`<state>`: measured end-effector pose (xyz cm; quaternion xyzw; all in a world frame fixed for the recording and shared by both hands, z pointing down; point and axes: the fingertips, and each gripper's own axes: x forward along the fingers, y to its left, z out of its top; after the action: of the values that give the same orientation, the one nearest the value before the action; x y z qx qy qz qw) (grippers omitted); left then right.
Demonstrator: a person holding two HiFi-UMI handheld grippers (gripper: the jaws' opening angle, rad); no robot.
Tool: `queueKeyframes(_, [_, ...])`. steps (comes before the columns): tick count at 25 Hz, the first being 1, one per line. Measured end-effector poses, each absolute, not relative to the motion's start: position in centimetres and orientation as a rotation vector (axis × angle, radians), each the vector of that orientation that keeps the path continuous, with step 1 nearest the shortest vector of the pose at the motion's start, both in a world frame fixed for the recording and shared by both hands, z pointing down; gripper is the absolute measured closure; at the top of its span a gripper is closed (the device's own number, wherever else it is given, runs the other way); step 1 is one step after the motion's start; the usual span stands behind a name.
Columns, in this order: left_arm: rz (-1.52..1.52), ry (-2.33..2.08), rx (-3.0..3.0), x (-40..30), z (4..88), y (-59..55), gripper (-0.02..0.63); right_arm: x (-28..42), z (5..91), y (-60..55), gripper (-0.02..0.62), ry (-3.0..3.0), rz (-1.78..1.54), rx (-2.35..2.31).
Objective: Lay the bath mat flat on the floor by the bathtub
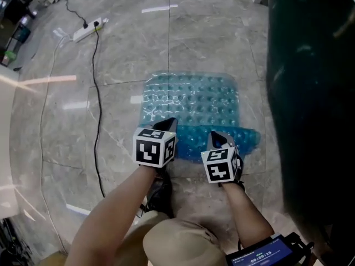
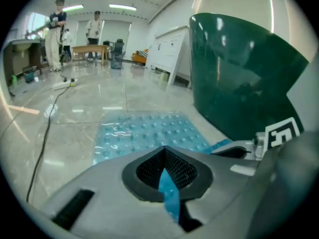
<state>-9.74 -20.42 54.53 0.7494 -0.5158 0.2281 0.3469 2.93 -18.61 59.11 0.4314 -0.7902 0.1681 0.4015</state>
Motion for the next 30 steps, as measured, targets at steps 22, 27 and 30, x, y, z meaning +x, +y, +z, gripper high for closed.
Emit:
queueKeyframes(22, [0.559, -1.395, 2.089, -10.0, 58.0, -13.0, 0.601, 1.4, 53.3, -13.6, 0.474, -2.109, 0.673, 1.223])
queueKeyframes(27, [0.565, -1.35, 2.074, -9.7, 59.1, -10.9, 0.6, 0.1, 52.6, -11.9, 0.589, -2.05, 0.656, 1.313])
queueKeyframes(30, [0.529, -1.387, 2.105, -9.7, 58.9, -11.0, 0.6, 0.5, 52.8, -14.1, 0.588, -2.051, 0.605, 1.401])
